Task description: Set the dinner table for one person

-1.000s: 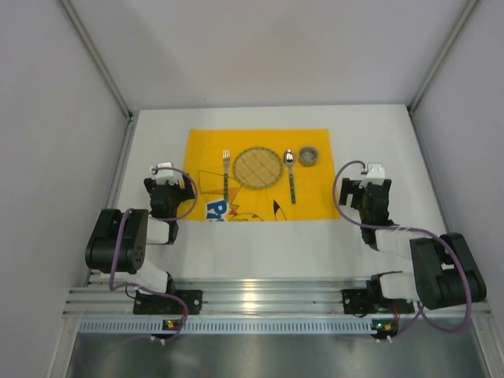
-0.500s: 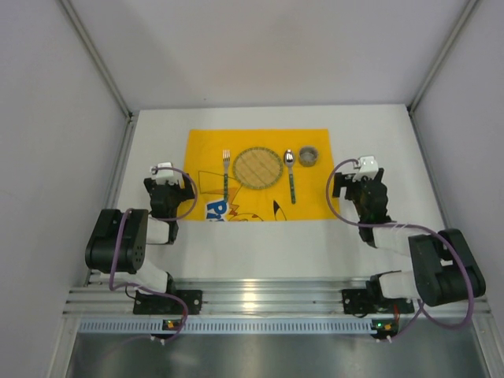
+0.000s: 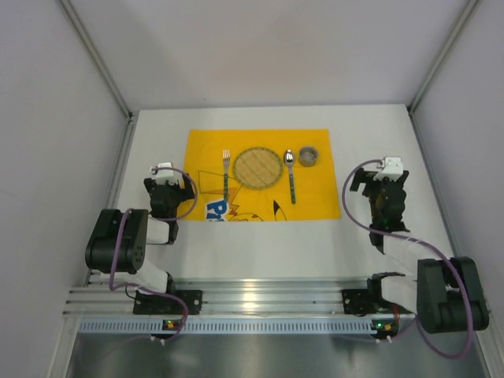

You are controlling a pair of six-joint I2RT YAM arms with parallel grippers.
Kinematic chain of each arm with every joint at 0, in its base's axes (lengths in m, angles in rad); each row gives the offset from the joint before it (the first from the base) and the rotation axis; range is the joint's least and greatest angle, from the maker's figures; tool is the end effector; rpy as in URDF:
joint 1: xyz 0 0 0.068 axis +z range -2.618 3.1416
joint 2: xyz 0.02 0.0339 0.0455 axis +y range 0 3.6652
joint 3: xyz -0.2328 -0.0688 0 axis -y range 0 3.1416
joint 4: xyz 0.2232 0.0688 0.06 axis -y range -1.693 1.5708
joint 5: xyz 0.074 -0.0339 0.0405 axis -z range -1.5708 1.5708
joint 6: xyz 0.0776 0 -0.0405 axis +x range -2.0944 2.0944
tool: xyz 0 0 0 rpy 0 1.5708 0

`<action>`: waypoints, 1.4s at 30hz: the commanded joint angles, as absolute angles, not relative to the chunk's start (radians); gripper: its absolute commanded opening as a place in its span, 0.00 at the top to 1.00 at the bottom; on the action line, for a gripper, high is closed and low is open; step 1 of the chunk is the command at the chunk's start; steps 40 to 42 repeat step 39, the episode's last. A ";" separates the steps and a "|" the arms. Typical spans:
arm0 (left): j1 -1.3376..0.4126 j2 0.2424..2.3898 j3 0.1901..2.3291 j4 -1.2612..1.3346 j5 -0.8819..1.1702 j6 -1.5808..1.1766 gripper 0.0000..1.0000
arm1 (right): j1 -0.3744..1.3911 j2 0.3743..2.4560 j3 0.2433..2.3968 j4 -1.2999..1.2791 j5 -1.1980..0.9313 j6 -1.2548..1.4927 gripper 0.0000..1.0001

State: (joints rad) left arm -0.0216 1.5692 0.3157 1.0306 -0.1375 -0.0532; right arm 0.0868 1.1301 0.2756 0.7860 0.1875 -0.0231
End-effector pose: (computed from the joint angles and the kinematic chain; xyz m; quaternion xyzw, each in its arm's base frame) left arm 0.2936 0.0043 0.1196 -0.0552 0.7787 0.0304 0.6242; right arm 0.2627 0.0083 0.1848 0.0238 0.7301 -0.0467 0.6813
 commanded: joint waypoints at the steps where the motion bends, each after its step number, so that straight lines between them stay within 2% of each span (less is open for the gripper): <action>1: -0.021 1.569 0.308 1.108 -0.123 -0.061 0.02 | 0.008 1.225 0.279 0.868 0.052 -0.006 0.00; 5: -0.021 1.571 0.308 1.109 -0.123 -0.061 0.02 | -0.026 1.417 0.288 1.096 -0.125 -0.055 0.00; 8: -0.021 1.569 0.308 1.108 -0.121 -0.061 0.01 | -0.046 1.447 0.230 1.199 -0.057 -0.005 0.00; 42: -0.021 1.571 0.308 1.109 -0.123 -0.061 0.02 | -0.008 1.448 0.261 1.147 0.028 -0.020 0.00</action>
